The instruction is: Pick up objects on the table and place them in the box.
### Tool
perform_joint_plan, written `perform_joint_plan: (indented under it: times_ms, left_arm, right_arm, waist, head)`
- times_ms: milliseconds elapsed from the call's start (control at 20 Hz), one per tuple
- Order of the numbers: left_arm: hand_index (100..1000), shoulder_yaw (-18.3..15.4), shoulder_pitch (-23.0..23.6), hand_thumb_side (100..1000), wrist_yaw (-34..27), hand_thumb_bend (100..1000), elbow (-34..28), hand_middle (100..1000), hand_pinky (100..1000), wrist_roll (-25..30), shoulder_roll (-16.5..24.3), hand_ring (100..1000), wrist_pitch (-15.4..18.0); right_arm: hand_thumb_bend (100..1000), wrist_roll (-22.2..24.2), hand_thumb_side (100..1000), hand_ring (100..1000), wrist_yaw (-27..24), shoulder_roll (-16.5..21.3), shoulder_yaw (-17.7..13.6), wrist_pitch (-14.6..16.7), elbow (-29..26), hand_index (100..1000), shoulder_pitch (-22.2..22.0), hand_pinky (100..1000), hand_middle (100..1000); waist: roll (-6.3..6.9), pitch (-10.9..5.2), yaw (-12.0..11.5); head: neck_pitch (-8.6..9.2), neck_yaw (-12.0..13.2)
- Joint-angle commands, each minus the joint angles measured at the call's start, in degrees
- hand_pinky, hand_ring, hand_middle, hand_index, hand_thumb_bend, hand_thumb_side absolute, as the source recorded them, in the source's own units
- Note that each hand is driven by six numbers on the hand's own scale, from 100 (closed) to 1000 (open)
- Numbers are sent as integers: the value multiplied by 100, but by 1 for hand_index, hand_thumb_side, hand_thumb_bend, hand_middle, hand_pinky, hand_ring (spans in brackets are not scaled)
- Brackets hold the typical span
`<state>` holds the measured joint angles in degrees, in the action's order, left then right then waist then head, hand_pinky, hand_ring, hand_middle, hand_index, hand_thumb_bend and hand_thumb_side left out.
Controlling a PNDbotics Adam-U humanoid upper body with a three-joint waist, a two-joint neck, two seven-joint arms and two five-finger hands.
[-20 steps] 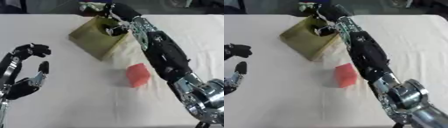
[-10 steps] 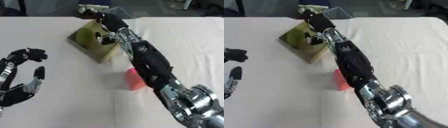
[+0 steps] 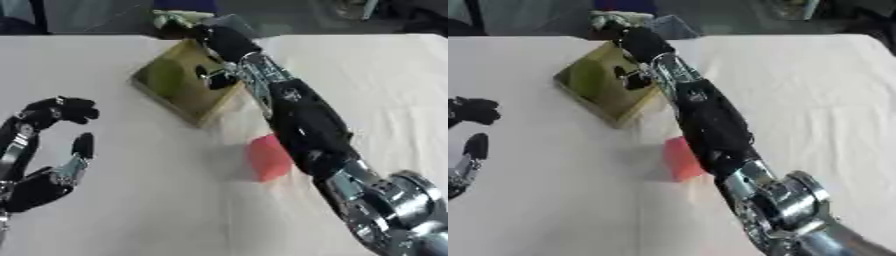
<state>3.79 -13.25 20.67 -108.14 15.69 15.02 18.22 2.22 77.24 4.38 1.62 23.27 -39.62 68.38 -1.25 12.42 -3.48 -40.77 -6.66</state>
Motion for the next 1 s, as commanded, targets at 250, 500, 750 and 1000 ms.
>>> perform_joint_plan:
  times_ms: [250,500,750,1000]
  left_arm:
    - [751,-114,64,565,8,100,-73,626,675,-71,154,805,-29]
    - [751,-166,126,570,1,100,-59,626,674,-105,209,806,-50]
    - [751,-183,138,570,-5,100,-56,626,673,-106,224,806,-54]
    - [752,-193,143,571,-18,100,-55,627,673,-95,230,806,-46]
  right_arm:
    - [100,1174,218,1000,-2037,972,767,1255,-993,1000,-129,955,1000]
    - [100,2050,214,1000,-3907,1846,1305,1475,-2504,1000,-805,959,1000]
    - [100,2670,209,1000,-5113,2422,1431,1140,-3921,1000,-1468,966,999]
    - [100,3016,204,1000,-5777,2701,1331,838,-4593,1000,-2058,976,984]
  waist:
    - [-17,-166,200]
    - [-58,-175,312]
    - [-74,-175,387]
    - [-80,-176,397]
  head:
    - [-32,185]
    - [-62,303]
    - [-67,358]
    - [-68,386]
